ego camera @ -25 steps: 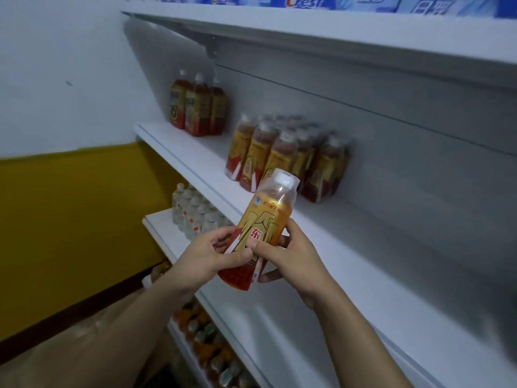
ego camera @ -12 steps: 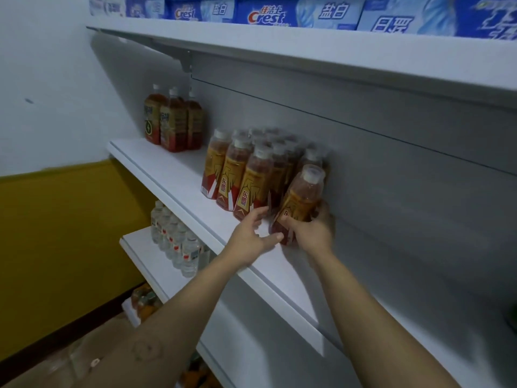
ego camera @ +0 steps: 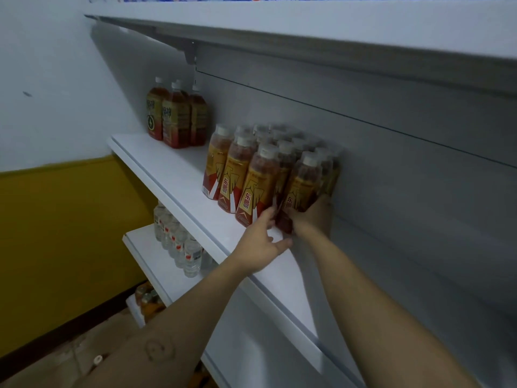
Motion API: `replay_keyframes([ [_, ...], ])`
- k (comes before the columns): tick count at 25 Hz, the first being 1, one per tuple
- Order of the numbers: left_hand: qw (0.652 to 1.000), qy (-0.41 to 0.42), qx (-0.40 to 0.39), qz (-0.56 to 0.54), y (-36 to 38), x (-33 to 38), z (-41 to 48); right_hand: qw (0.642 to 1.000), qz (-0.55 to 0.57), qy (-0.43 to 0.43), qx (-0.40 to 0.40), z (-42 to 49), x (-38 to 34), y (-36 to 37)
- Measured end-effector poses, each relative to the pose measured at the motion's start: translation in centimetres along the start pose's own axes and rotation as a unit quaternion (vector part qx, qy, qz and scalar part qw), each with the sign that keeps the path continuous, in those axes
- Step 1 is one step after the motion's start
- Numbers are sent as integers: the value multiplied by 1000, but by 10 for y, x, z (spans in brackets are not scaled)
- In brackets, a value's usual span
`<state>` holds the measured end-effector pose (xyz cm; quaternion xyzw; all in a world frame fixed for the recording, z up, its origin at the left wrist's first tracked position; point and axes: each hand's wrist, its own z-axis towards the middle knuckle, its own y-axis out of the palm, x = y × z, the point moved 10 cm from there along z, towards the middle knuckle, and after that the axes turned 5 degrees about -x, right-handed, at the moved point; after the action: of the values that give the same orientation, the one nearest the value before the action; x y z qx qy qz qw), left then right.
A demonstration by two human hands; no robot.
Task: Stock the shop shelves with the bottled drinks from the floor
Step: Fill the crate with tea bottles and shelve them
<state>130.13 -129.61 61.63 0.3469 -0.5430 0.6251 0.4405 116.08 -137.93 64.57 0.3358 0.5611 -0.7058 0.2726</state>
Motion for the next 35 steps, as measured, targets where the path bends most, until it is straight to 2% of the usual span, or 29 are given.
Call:
replay_keyframes([
  [6,1000,4,20,11,-4,4,-2,1000,2,5,-2,4,-2,2],
  [10,999,23,29,16,-6,11,-7,996,35,53,-67,-14,14,8],
  [12,998,32,51,16,-12,16,-13,996,28,55,-70,-37,22,0],
  [16,993,55,102,31,-19,20,-52,994,92,-12,-52,-91,12,-27],
  [20,986,62,156,20,-36,-10,-131,979,121,-103,-127,-180,-14,-22],
  [22,985,32,170,14,-48,-43,-165,965,146,-128,-174,-227,-15,-3],
  [26,985,-65,162,-8,-62,-112,-217,947,127,-104,-277,-286,13,72],
  [31,974,-161,154,-31,-64,-198,-269,911,80,29,-404,-330,91,183],
  [35,960,-243,127,-61,-54,-280,-304,892,27,109,-438,-364,163,251],
])
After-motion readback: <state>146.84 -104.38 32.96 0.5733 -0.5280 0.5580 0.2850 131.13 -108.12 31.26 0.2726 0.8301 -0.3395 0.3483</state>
